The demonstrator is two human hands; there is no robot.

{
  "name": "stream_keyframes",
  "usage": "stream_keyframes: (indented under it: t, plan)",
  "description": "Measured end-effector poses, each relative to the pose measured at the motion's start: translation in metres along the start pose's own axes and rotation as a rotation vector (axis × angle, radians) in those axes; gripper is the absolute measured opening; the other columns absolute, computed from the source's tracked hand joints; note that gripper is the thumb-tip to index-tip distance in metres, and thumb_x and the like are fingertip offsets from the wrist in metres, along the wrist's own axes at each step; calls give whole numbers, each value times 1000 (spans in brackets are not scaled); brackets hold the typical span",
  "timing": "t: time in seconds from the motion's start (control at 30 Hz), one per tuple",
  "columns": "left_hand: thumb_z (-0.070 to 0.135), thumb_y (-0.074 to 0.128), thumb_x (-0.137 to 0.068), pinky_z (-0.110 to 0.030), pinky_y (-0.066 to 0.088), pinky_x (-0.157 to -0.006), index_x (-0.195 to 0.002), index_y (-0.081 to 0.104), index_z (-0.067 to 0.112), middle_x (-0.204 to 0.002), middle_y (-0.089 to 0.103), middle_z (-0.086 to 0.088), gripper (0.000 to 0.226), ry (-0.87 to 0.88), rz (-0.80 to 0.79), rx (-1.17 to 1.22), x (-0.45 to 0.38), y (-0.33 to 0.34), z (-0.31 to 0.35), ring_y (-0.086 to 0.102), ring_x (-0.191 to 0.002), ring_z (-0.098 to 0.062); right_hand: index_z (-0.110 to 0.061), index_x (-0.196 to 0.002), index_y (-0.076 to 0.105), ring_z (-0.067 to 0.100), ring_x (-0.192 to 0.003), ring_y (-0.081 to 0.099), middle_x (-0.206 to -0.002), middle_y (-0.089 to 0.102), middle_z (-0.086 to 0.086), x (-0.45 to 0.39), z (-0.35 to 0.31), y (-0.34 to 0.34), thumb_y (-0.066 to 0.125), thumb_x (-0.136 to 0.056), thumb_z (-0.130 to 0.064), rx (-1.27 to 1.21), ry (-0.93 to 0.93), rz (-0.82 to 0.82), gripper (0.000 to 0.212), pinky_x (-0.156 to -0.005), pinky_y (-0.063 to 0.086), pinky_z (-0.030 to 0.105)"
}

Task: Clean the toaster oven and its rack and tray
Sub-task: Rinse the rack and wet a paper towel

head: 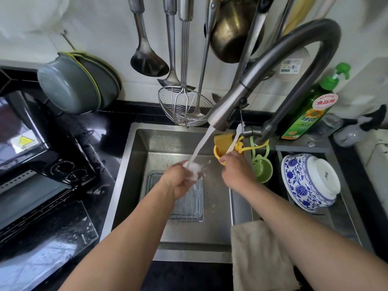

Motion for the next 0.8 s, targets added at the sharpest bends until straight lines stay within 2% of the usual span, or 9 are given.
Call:
stream_keyframes:
  t: [0.1,0.2,0.27,0.37,0.47,0.57,0.7,0.73,0.8]
  plan:
    - [-26,35,-88,-35,63,-80,-118,56,-8,-110,61,-25,41,7,46,148,0,-10,-1,68,-88,-30,-11,-123,62,24,-124,44,-130,52,4,-12,-3,-17,64,-88,-14,261,-162,44,36,-106,41,39]
    - [-7,41,-94,-38,63,-76,-123,52,-11,-117,63,-28,31,-43,-3,305,5,-13,-3,69,-99,-36,-9,-129,59,30,-142,29,-145,43,12,-25,-4,-24,61,-89,-18,484,-256,5,40,-119,23,43]
    - [15,40,-95,-41,57,-81,-123,57,-11,-113,65,-26,41,-85,-71,295,11,-9,-4,68,-97,-35,-10,-135,53,32,-149,15,-152,36,14,-34,-7,-26,55,-92,-18,626,-316,7,45,-123,9,47]
    - [44,29,-106,-37,50,-76,-115,62,3,-94,64,-12,54,-143,-101,335,12,-4,-5,61,-80,-25,-8,-143,45,32,-151,6,-156,32,13,-51,3,-35,50,-92,-22,818,-307,13,53,-122,3,52]
    - [42,34,-110,-30,49,-61,-106,66,8,-82,59,-1,47,-189,-44,272,11,-9,-11,52,-66,-17,-8,-150,35,30,-152,-2,-161,24,11,-62,21,-44,53,-92,-31,1011,-225,0,65,-121,2,54]
    - [6,47,-105,-25,51,-50,-106,68,7,-81,65,-3,21,-76,4,53,15,-23,-7,59,-63,-15,-7,-152,32,29,-152,-3,-162,21,10,-66,23,-47,48,-94,-29,930,-138,35,65,-122,4,50]
    - [-21,45,-95,-34,64,-74,-101,67,5,-95,74,-13,34,-1,64,32,24,-44,-7,74,-90,-26,-8,-139,51,33,-150,10,-156,34,14,-53,7,-36,53,-91,-30,646,-140,82,54,-122,11,49]
    - [-21,45,-97,-33,64,-70,-105,65,3,-98,73,-15,32,20,72,31,27,-47,-7,74,-89,-25,-8,-134,56,34,-147,17,-151,40,15,-42,4,-30,56,-89,-29,520,-154,107,50,-121,16,49]
    - [-11,49,-102,-22,54,-48,-107,63,5,-86,72,-10,22,69,86,-89,35,-50,-4,68,-66,-14,-11,-127,61,33,-140,30,-144,47,12,-12,-2,-15,59,-89,-26,285,-165,142,41,-117,27,47]
Point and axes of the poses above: each hand's wrist, its own x-axis away from the middle knuckle, its own y-axis out of the palm, z = x × y, the point moved 6 cm from there along -x, towards the middle knuckle
